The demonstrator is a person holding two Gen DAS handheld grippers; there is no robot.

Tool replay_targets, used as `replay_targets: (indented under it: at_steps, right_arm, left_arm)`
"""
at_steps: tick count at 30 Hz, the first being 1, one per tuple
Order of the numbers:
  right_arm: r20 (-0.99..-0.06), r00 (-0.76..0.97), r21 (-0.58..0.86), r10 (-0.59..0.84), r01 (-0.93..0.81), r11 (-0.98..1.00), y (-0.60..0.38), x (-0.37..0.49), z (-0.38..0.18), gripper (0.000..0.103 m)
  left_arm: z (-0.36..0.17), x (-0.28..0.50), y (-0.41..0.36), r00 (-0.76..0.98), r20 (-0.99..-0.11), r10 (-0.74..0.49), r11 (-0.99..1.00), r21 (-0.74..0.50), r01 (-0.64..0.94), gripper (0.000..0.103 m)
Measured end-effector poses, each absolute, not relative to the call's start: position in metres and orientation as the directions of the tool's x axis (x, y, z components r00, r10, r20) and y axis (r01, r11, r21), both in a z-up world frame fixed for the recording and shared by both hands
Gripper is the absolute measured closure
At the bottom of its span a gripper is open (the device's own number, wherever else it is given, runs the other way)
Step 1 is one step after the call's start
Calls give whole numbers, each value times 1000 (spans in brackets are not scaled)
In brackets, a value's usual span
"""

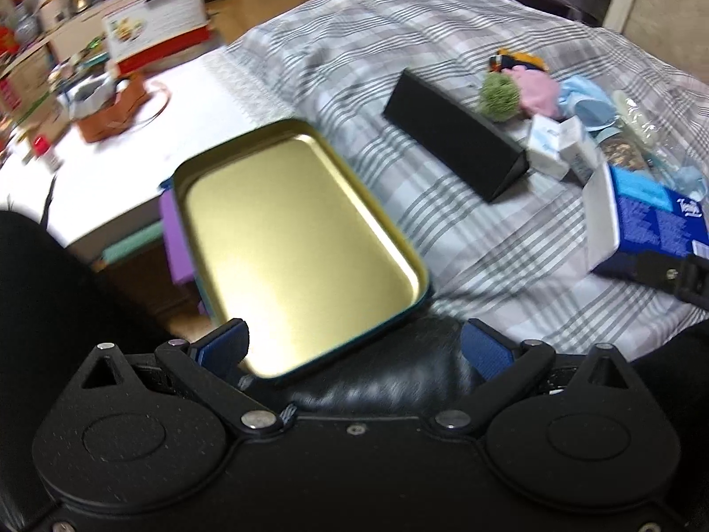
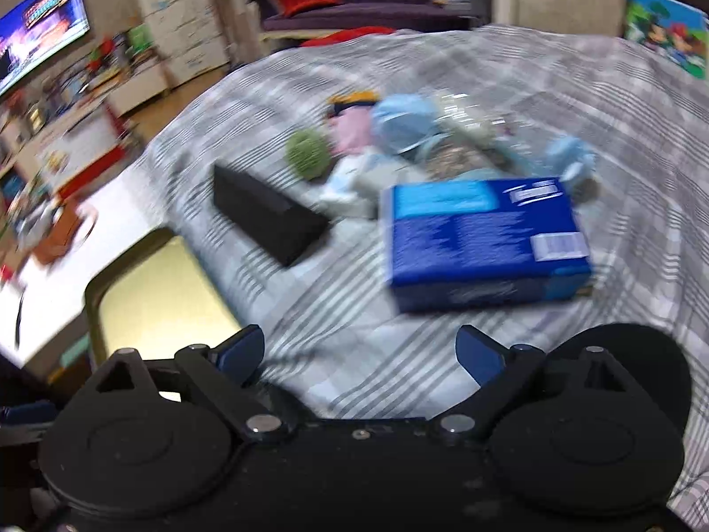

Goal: Organize soft objects
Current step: 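Grasp the green scrubber with the left tool while the right tool grasps the blue mask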

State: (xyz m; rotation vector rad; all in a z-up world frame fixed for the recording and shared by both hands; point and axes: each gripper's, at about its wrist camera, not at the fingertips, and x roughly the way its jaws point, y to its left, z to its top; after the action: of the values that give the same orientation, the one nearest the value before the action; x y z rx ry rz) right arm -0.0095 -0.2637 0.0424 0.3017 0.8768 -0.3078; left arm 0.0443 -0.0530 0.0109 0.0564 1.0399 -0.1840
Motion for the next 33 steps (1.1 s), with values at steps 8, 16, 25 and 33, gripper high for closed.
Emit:
replay_targets:
  at_steps: [8, 16, 25, 33]
  right_arm:
    - [-787, 545, 114, -288, 588, 801, -357, 4, 46, 17]
    - [-807, 440, 123, -393, 777, 617, -453, 23, 41, 29]
    - [-859, 384, 214, -338, 870, 445, -508, 68, 21, 31]
    - [-872, 359, 186, -333, 872, 453, -506, 109, -3, 30]
  left_arm:
    - [21, 88, -92, 486, -855, -178, 960, -44, 275, 5]
    - [18, 142, -129, 464, -863, -199, 942, -39, 332, 5]
    - [17, 202, -166, 443, -876, -193, 933, -24, 359, 9]
    - [10, 242, -192, 427, -885, -186, 918, -2, 398, 9]
